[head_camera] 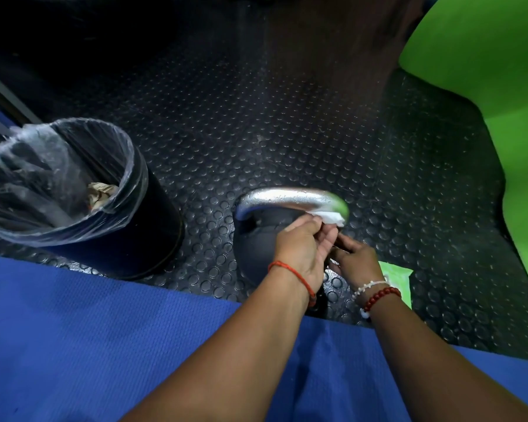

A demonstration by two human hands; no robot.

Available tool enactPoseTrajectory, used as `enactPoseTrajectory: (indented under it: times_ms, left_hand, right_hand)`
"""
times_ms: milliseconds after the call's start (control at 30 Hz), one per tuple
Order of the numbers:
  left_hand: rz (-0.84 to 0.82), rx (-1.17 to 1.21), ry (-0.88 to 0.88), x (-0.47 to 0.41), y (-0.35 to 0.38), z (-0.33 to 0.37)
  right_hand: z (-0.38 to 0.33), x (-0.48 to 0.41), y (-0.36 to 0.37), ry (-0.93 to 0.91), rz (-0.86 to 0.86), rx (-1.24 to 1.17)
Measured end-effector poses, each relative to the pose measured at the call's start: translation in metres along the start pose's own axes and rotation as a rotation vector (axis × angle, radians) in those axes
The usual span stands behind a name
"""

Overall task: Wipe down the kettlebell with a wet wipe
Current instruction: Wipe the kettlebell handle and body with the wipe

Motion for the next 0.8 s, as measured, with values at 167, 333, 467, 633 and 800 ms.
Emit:
enactPoseTrajectory:
  times_ms: [167, 333, 467, 633, 800]
  left_hand:
    - [0.021, 0.015, 0.016, -0.004, 0.000, 0.005]
    - [-0.008, 0.023, -0.003, 0.001, -0.001, -0.001]
    - [0.013, 0.037, 0.013, -0.002, -0.001, 0.003]
    - [-0.016, -0.007, 0.025, -0.003, 0.001, 0.005]
    - [-0.023, -0.041, 0.031, 0.000, 0.000, 0.000]
  right_hand:
    - [0.001, -0.002, -0.001, -0.005, 0.017, 0.019]
    - [0.000, -0.001, 0.000, -0.011, 0.000, 0.015]
    - [0.002, -0.001, -0.001, -0.002, 0.022, 0.030]
    - [-0.001, 0.002, 0.000, -0.001, 0.014, -0.008]
    - [-0.002, 0.004, 0.000, -0.014, 0.003, 0.012]
Point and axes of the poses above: each hand's wrist, its own x-axis away from the middle knuckle, its own y-axis out of the palm, z = x × y, the point moved 9 cm from there along -x, towards the middle knuckle, and after that the axes turned 9 degrees about y, right-handed, at the moved point
